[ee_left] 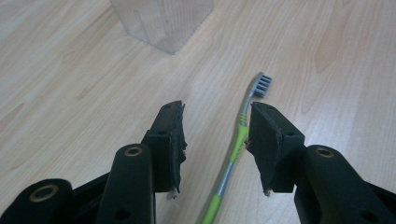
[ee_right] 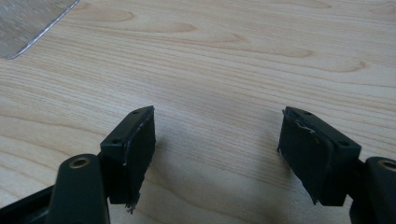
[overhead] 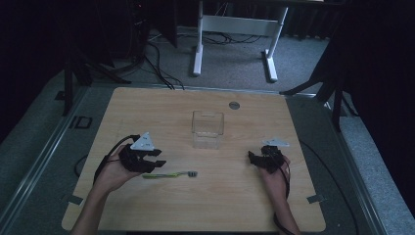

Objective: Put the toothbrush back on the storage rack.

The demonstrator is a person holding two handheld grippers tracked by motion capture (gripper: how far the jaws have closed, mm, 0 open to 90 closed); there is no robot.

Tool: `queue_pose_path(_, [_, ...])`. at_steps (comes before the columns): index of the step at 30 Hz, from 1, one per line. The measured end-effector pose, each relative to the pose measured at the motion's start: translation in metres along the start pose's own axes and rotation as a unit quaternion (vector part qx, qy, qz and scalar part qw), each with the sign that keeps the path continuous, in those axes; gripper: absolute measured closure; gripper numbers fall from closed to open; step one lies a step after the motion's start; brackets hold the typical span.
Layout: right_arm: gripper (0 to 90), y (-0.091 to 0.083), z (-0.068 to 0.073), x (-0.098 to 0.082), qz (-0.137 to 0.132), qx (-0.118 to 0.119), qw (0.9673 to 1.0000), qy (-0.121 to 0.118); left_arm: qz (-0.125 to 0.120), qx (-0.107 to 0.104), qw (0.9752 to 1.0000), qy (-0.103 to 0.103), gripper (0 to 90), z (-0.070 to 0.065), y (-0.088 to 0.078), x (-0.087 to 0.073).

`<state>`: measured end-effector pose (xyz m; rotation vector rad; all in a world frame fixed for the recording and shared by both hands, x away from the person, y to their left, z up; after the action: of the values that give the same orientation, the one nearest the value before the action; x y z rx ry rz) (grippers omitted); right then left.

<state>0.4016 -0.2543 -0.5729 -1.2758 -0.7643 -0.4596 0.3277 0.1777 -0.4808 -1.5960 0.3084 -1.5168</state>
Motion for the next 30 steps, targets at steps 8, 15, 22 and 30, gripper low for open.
queue_pose_path(8, [27.2, 0.0, 0.0, 0.0, 0.0, 0.0, 1.0, 0.0, 0.006, -0.016, 0.9998, 0.009, 56.3, -0.003, 0.005, 0.001])
queue_pose_path(15, [27.2, 0.0, 0.0, 0.0, 0.0, 0.0, 1.0, 0.0, 0.013, -0.027, 0.9995, 0.01, 58.6, -0.005, 0.008, 0.001])
queue_pose_path(22, [27.2, 0.0, 0.0, 0.0, 0.0, 0.0, 1.0, 0.0, 0.031, -0.035, 0.9987, 0.019, 59.6, -0.008, 0.013, 0.001])
queue_pose_path(30, [27.2, 0.0, 0.0, 0.0, 0.0, 0.0, 1.0, 0.0, 0.044, -0.041, 0.9978, 0.027, 59.5, -0.008, 0.014, 0.001])
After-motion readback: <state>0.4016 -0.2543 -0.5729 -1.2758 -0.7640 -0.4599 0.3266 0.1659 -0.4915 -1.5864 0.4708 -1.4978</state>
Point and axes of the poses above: each handheld gripper's, and its own axes: y roughly forward along the jaws, x roughly out of its top, z roughly to its left, the point moved 2 cm from there along y, roughly forward along the jaws, and after that the axes turned 8 degrees about y, right-handed, at the moved point
